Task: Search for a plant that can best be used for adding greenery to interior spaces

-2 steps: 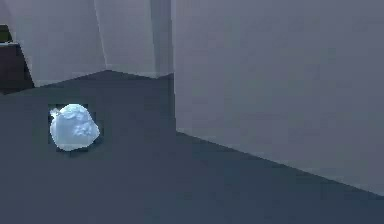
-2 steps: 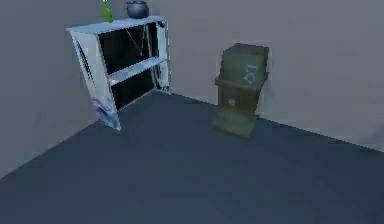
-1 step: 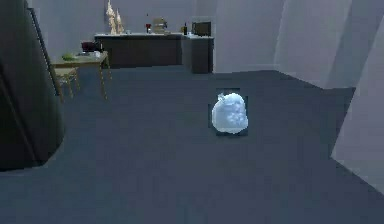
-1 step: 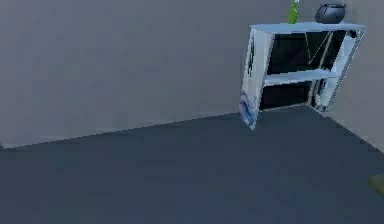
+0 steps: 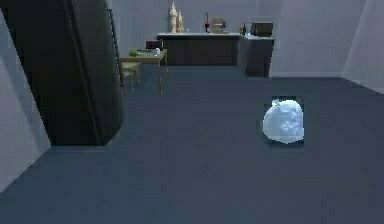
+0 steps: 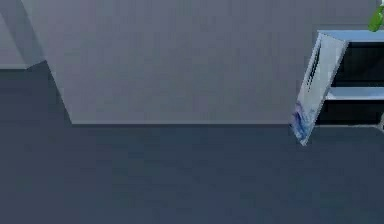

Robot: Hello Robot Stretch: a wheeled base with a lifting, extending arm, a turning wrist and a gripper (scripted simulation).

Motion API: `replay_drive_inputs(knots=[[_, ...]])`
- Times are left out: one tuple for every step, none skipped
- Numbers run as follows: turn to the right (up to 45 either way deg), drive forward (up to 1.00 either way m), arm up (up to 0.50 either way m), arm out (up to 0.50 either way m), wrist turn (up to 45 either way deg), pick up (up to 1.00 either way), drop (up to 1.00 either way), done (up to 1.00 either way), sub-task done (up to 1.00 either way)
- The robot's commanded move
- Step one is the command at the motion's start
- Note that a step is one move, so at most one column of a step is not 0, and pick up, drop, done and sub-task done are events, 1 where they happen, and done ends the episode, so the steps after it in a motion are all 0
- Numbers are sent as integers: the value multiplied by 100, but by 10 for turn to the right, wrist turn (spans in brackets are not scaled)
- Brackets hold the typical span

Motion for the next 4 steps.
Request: replay_drive_inputs(knots=[[0,100,0,0,0,0,0,0,0],[0,100,0,0,0,0,0,0,0],[0,100,0,0,0,0,0,0,0],[0,100,0,0,0,0,0,0,0]])
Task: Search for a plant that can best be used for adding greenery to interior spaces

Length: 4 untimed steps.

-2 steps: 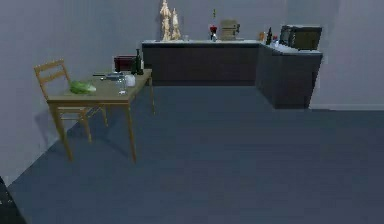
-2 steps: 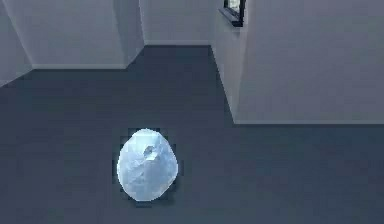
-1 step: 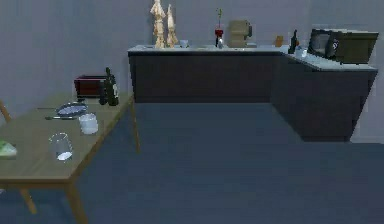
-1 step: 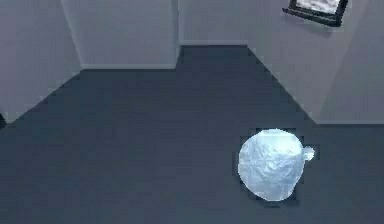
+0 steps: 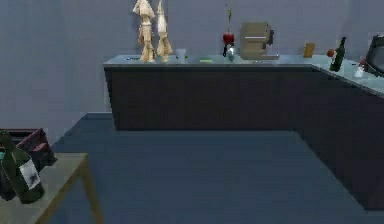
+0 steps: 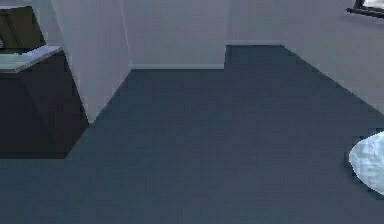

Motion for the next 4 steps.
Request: replay_drive_inputs(knots=[[0,100,0,0,0,0,0,0,0],[0,85,0,0,0,0,0,0,0],[240,0,0,0,0,0,0,0,0],[0,0,0,0,0,0,0,100,0]])
